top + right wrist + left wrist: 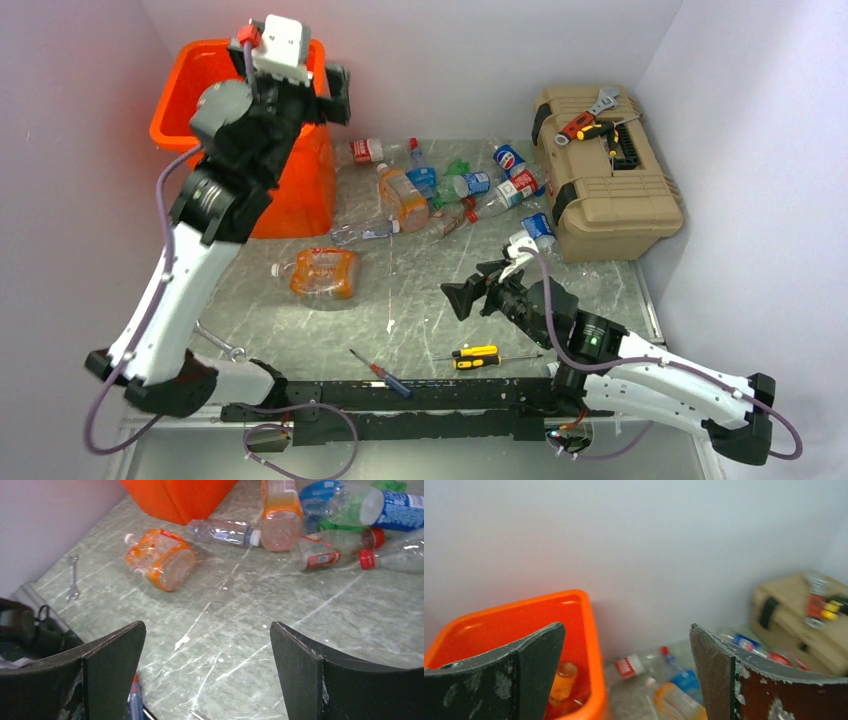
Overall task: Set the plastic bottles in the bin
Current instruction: Place the plastic bottle in the trash bin.
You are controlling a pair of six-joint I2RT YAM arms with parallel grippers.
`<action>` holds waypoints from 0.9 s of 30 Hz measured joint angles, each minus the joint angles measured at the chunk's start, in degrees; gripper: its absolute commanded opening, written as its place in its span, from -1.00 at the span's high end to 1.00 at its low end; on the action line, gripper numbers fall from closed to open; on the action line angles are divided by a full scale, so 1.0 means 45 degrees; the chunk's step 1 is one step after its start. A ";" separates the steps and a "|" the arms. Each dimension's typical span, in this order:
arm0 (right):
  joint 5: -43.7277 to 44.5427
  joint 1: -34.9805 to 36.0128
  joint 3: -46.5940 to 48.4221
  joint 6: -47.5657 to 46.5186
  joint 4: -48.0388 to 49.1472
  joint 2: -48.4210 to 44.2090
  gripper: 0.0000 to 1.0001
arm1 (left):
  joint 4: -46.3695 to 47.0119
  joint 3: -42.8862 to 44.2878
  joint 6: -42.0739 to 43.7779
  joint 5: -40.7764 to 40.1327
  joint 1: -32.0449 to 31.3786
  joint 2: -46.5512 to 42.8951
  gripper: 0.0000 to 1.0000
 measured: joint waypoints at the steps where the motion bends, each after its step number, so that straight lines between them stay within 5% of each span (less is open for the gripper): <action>1: 0.0146 0.0000 0.0005 0.0029 0.0005 0.0141 -0.99 | -0.0238 -0.0253 -0.0044 0.0136 -0.0437 -0.0476 -0.99; 8: 0.2064 -0.0039 0.0806 0.0549 -0.0262 0.2404 -0.99 | -0.2948 -0.3332 -0.1122 0.0816 -0.2331 -0.2540 -0.99; 13: 0.2361 -0.0903 0.1715 0.0869 -0.0282 0.4595 -0.98 | -0.4143 -0.7698 -0.2404 0.1734 -0.2871 -0.3225 -0.99; 19: 0.0797 -0.3400 0.3026 0.1132 0.0272 0.7198 -0.98 | -0.3959 -1.2672 -0.3735 0.1885 -0.2875 -0.7266 -0.99; 27: -0.0413 -0.3565 0.7213 -0.0267 0.0680 1.2201 -0.99 | -0.1899 -1.4256 -0.4415 0.2050 -0.2875 -1.0792 -0.99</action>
